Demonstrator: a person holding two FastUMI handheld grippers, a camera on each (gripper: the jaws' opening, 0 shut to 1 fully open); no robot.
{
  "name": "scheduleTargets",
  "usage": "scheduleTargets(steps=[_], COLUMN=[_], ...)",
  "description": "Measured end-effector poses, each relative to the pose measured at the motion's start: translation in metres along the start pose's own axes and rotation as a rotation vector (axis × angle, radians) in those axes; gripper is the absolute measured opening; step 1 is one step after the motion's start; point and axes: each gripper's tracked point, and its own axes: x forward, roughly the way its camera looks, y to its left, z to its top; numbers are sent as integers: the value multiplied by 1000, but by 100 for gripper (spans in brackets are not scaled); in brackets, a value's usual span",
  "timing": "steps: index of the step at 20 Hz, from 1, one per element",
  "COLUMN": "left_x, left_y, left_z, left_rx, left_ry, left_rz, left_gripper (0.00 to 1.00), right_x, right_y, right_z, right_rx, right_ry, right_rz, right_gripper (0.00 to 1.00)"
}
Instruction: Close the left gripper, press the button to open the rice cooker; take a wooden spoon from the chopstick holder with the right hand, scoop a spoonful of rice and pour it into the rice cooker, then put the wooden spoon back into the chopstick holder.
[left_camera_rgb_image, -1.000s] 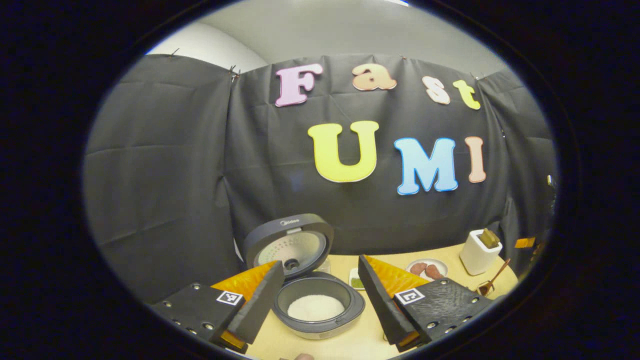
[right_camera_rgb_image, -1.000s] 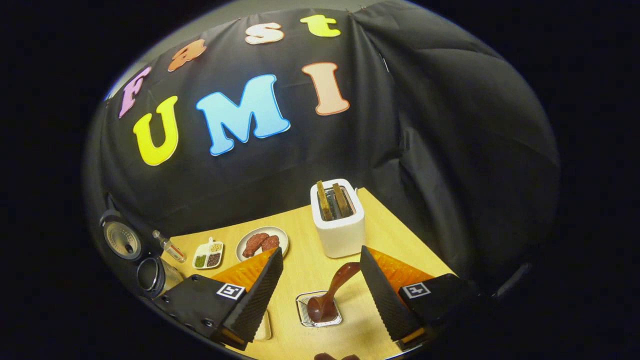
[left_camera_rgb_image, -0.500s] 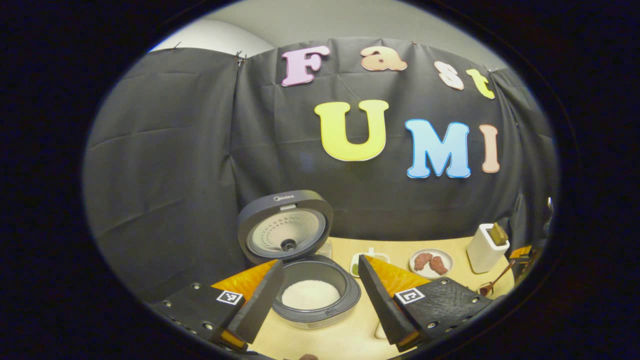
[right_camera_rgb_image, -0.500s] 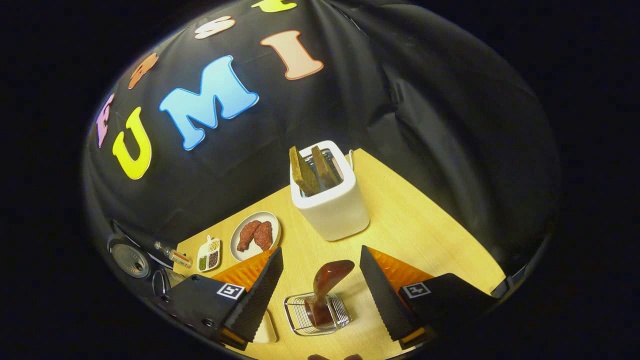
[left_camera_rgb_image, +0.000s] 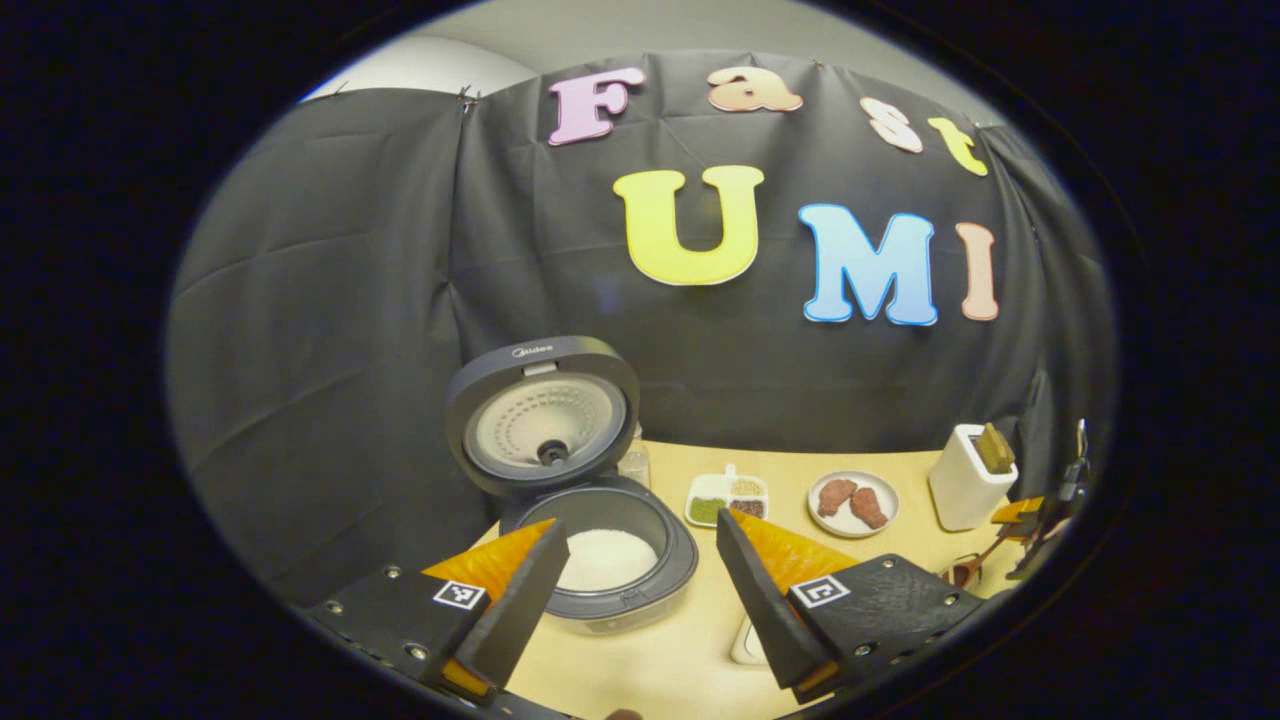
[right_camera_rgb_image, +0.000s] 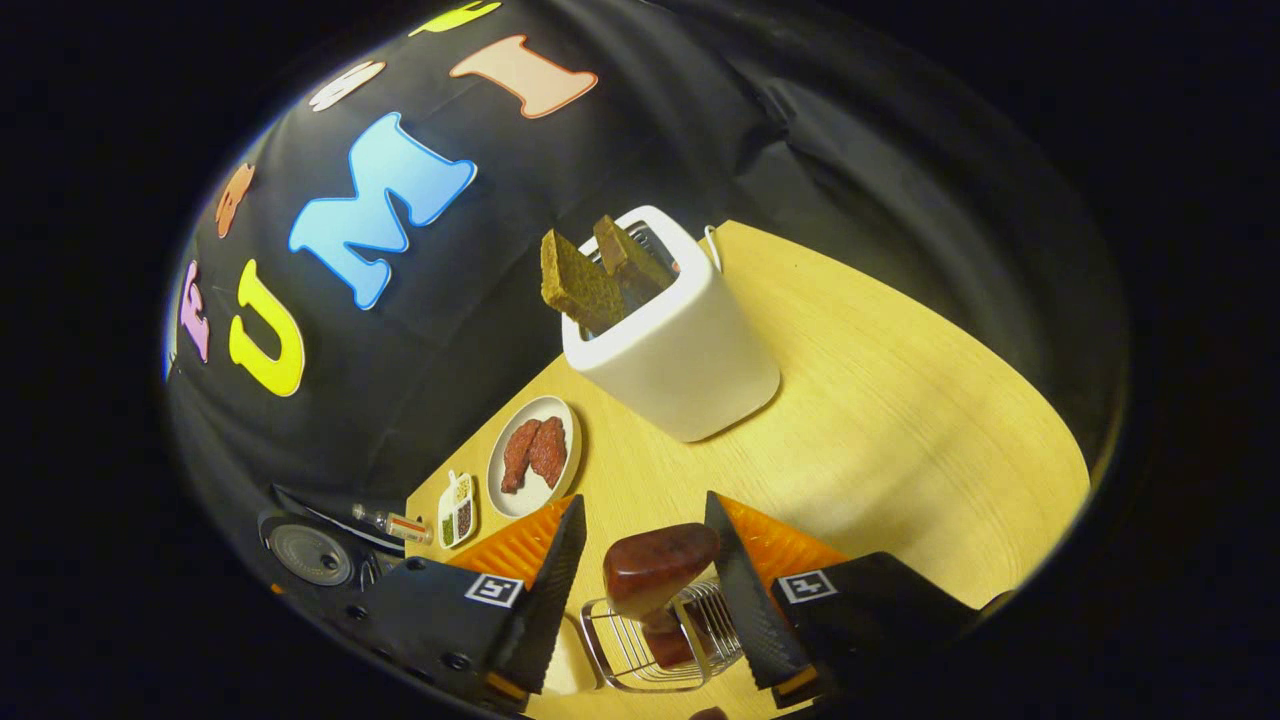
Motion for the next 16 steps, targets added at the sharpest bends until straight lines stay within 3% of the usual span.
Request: scheduleTargets(steps=[1, 2, 3, 4, 5, 9, 14, 16], left_x=[-1, -3, -5, -7, -8, -8, 0, -1], left_y=[2, 3, 5, 6, 8, 10, 16, 9], left_z=[-2, -6, -9, -13, -18, -30, -24, -18], left_rx=[-15, -34, -50, -61, -66, -76, -25, -29], left_ry=[3, 9, 15, 21, 26, 43, 6, -28], left_rz=[0, -2, -8, -13, -16, -93, -198, -280], left_gripper=[94, 94, 94, 94, 94, 94, 95, 94], right_x=[1, 4, 12, -7, 18, -26, -88, -115], right_y=[2, 0, -2, -3, -4, 7, 28, 34], right_z=[-4, -5, -4, 0, -7, 7, 33, 42], right_rx=[4, 17, 47, 73, 96, 101, 120, 89], right_ry=[12, 7, 4, 14, -1, -127, -288, -366], right_rz=[12, -4, -14, -24, -46, -57, -60, -78], right_gripper=[70, 69, 51, 34, 27, 18, 22, 22])
